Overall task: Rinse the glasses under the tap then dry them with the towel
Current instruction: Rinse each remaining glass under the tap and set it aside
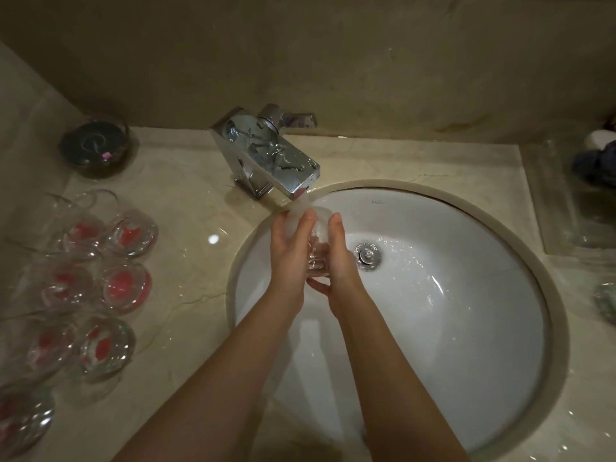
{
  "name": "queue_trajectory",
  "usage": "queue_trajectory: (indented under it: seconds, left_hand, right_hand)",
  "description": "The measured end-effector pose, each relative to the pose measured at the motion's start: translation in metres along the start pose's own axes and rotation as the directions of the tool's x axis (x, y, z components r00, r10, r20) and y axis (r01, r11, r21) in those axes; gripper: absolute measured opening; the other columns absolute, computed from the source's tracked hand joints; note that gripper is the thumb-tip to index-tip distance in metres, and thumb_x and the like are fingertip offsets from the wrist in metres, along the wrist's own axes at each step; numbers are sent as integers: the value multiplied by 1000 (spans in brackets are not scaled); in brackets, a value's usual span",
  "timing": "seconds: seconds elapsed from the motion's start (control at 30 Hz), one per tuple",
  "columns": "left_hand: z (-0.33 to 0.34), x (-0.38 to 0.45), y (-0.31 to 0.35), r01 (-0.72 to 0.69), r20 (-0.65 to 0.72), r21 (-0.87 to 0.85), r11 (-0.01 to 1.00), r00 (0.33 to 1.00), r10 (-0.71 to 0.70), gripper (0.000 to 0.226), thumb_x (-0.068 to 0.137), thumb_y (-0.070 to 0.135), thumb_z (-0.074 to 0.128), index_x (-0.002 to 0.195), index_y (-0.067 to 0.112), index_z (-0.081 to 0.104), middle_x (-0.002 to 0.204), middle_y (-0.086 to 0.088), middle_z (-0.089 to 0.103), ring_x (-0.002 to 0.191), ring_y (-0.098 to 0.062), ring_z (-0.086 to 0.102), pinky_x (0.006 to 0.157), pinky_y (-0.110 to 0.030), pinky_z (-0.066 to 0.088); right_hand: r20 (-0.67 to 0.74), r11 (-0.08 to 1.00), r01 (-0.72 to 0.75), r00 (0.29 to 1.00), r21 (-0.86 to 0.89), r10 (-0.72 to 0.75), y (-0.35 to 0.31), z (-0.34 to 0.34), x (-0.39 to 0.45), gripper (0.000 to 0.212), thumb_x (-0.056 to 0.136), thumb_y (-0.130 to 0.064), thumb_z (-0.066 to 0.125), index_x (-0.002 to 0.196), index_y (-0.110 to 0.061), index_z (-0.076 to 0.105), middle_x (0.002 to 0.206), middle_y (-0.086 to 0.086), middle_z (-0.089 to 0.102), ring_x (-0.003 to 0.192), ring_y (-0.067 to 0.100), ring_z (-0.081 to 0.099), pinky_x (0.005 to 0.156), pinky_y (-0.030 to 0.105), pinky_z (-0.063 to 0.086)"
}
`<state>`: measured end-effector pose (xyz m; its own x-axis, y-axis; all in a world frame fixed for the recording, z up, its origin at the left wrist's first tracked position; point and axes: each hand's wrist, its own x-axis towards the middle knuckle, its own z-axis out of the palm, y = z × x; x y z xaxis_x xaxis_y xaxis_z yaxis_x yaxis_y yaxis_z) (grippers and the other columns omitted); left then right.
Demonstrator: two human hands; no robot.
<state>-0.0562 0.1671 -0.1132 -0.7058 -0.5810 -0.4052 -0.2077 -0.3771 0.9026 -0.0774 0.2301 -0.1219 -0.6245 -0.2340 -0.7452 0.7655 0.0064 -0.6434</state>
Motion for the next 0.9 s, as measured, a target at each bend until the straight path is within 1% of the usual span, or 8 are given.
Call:
queue_trajectory:
  seconds: [0.1, 0.17, 0.27, 0.43, 0.57, 0.73, 0.8, 0.9]
  left_hand:
    - [3, -2, 0, 11, 18, 6, 1000, 1000, -11, 16, 92, 30, 65, 103, 37, 58, 92, 13, 72, 83, -10, 71, 69, -25, 56]
    - [3, -1, 3, 38, 21, -11, 999, 999, -38, 16, 92, 30, 65, 100, 41, 57, 99, 11, 71, 87, -10, 71, 71, -23, 56]
    - [1, 1, 4, 31, 28, -19, 999, 999, -31, 19, 92, 30, 64, 104, 43, 61, 121, 0, 66, 95, -15, 68, 78, -28, 55]
    - [1, 2, 2, 41, 40, -24, 999, 998, -40, 25, 89, 24, 68, 105, 41, 59, 104, 6, 69, 87, -16, 69, 73, -29, 56]
    - [-1, 5, 5, 87, 71, -36, 996, 994, -84, 36, 84, 24, 73, 115, 38, 61, 121, -1, 67, 95, -19, 71, 81, -38, 58]
    - [-9, 8, 11, 149, 126, -95, 984, 983, -137, 30, 88, 15, 68, 112, 31, 60, 103, 0, 70, 75, -9, 71, 60, -25, 54]
    - [-10, 7, 11, 151, 138, -48, 987, 980, -143, 37, 85, 17, 72, 118, 29, 59, 107, -2, 71, 79, -16, 71, 67, -32, 54]
    - [-10, 6, 12, 155, 124, -19, 988, 981, -152, 39, 83, 19, 75, 116, 32, 58, 103, 2, 71, 82, -20, 71, 75, -40, 52]
  right_hand:
    - [-63, 1000, 5, 998, 16, -4, -2, 6, -2, 95, 49, -89, 54, 108, -15, 65, 103, 8, 72, 86, 19, 73, 63, 33, 59]
    - [-105, 1000, 18, 994, 9, -17, -5, 4, -1, 104, 43, -89, 55, 112, -12, 63, 104, 11, 71, 84, 22, 73, 61, 38, 61]
    - [-76, 995, 56, 995, -80, -63, -9, -1, 0, 85, 66, -83, 52, 101, -8, 69, 95, 13, 73, 79, 23, 74, 64, 40, 61]
    - [-31, 994, 25, 999, -111, -29, -9, -6, 2, 71, 88, -70, 42, 93, -5, 68, 90, 15, 73, 79, 28, 73, 70, 44, 61]
    - [22, 988, 2, 1000, -151, 1, -19, -8, -7, 62, 97, -62, 30, 77, -13, 63, 80, 10, 70, 75, 25, 70, 70, 37, 59]
    - [-33, 801, 126, 983, -585, -179, -41, -12, -11, 71, 95, -65, 25, 94, -9, 68, 110, 15, 68, 108, 31, 61, 97, 42, 47]
    - [-68, 775, 240, 937, -585, -342, -58, -11, -14, 58, 99, -55, 29, 101, -7, 61, 108, 12, 62, 110, 32, 57, 96, 38, 43]
    - [-6, 828, 418, 892, -374, -453, -88, 2, -21, 44, 101, -45, 37, 129, -15, 53, 125, 0, 55, 122, 22, 51, 106, 45, 40]
